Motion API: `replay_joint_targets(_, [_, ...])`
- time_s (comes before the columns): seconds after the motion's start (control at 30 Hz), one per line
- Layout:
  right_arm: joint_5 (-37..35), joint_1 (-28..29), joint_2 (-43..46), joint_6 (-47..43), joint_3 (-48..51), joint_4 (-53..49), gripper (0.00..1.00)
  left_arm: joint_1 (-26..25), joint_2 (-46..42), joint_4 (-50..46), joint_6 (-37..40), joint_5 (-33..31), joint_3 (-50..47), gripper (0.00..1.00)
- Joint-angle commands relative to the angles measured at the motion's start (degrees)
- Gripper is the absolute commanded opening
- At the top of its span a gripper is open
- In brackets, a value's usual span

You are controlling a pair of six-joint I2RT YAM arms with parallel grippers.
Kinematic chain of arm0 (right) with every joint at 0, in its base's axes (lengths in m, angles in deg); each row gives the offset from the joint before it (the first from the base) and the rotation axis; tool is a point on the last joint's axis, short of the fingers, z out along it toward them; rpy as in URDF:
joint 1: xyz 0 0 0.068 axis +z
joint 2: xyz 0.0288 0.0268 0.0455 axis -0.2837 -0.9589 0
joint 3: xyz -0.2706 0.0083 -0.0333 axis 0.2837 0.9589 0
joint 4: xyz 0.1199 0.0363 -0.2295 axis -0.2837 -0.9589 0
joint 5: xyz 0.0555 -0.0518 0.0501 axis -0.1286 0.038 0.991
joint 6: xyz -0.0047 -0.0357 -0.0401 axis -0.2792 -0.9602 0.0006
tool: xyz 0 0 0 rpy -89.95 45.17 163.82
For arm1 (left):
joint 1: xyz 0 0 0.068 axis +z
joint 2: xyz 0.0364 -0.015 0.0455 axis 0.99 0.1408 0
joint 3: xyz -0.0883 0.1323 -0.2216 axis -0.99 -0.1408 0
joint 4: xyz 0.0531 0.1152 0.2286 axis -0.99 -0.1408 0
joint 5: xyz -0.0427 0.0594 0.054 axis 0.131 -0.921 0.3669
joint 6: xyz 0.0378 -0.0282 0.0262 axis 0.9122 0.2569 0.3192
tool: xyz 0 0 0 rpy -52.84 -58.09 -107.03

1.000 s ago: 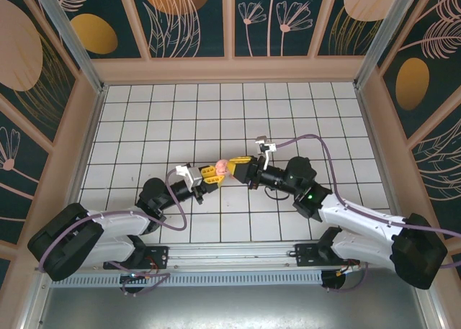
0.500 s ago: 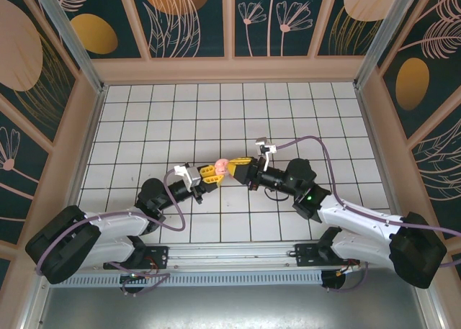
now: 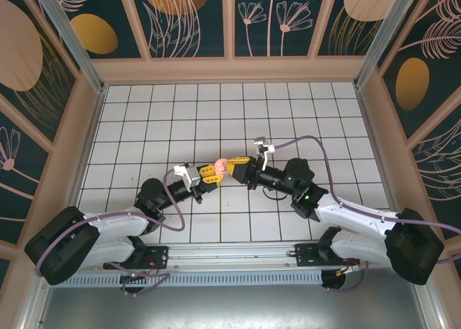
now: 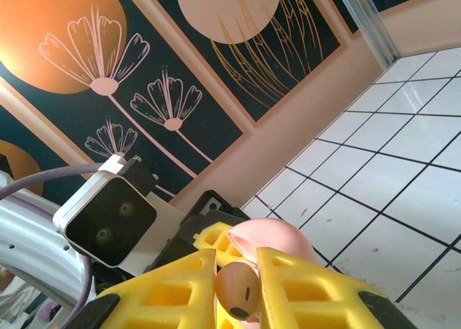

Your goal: Insert the wireless bluetooth earbuds into the charging case

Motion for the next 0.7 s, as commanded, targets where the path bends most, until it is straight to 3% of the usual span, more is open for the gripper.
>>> replay_joint_targets(0.0, [-0.18,0.45,-0.76,0.01,0.84,2.3,0.19,-0.33,-1.61,2.34,-0.61,0.58,1.54,0.16])
replay_joint_targets(0.67, [0.34,-0.28,-0.37,-0.85,1.0,-2.3,0.23,-0.34,-3.76,0.66,-0.57,1.63,1.82,0.17])
